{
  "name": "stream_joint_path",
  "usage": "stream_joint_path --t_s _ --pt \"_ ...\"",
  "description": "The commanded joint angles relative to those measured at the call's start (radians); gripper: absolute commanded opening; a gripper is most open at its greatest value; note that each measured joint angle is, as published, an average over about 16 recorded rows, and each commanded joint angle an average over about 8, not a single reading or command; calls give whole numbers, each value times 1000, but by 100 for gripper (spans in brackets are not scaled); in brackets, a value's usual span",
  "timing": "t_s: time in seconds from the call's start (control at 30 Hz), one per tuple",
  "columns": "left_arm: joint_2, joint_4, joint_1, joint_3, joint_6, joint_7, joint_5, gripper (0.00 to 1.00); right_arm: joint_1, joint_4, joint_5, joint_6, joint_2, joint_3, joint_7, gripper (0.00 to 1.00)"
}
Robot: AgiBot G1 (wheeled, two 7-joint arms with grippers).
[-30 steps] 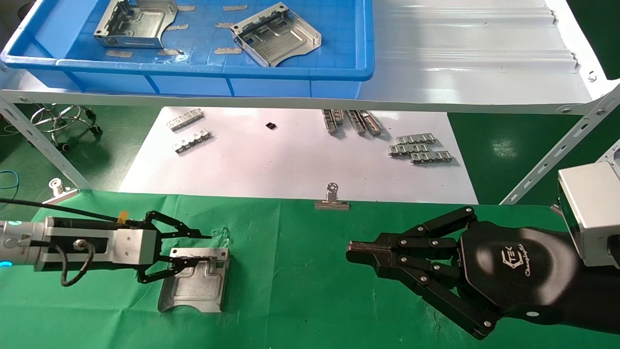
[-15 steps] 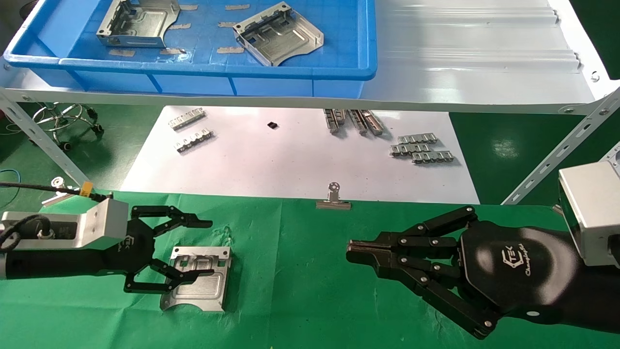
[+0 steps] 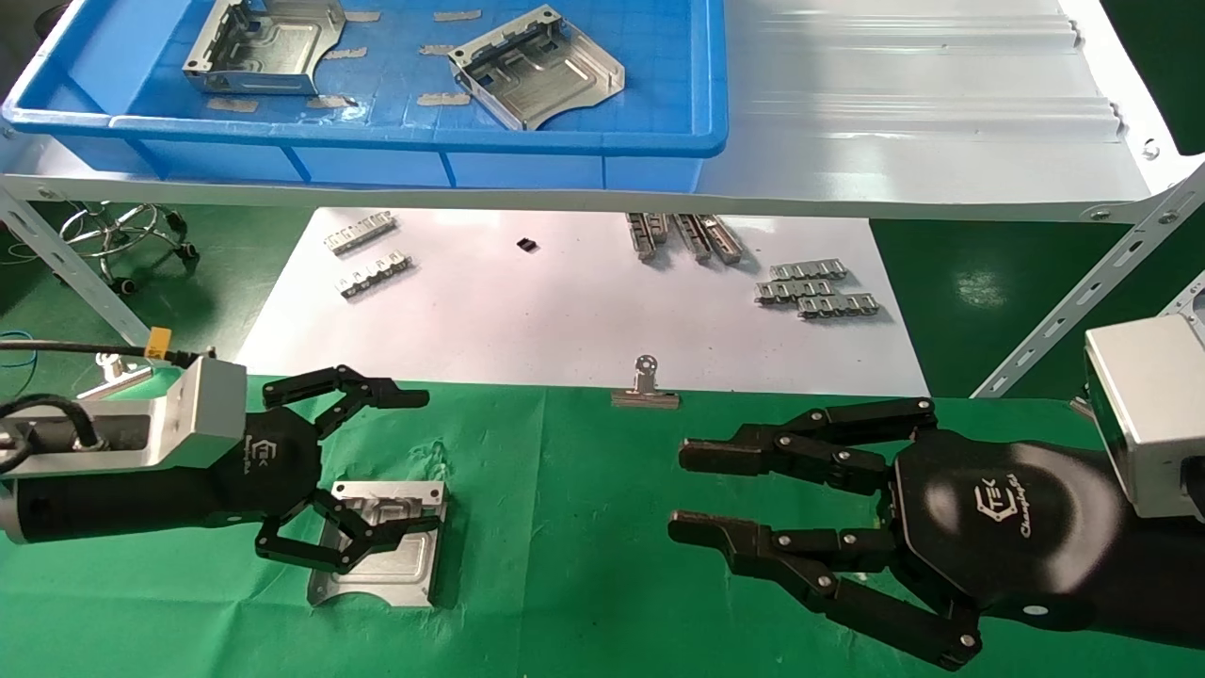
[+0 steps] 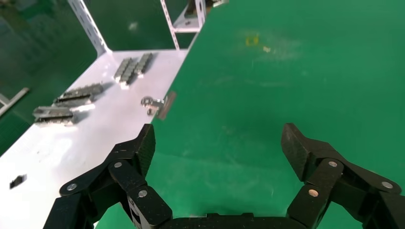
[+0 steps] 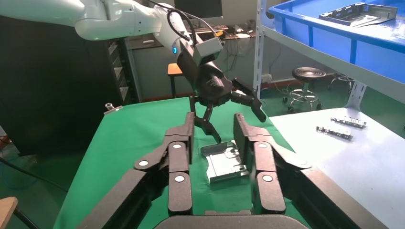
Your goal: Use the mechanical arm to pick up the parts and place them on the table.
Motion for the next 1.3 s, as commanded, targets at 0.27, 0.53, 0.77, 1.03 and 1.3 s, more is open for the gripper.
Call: stream_joint_path --t_s 0.27,0.53,0.77,1.03,1.3 --pt "-42 -167 89 -89 -19 -133 -48 100 0 0 0 0 0 0 0 100" --pt "-79 -316 169 -169 -36 -252 -92 100 0 0 0 0 0 0 0 100" --pt "-111 -445 238 -239 -50 -356 -129 100 0 0 0 0 0 0 0 100" --pt "-148 -594 318 -319 -67 -475 -173 100 0 0 0 0 0 0 0 100" --pt "-182 -731 391 -392 -83 -584 -213 100 0 0 0 0 0 0 0 100"
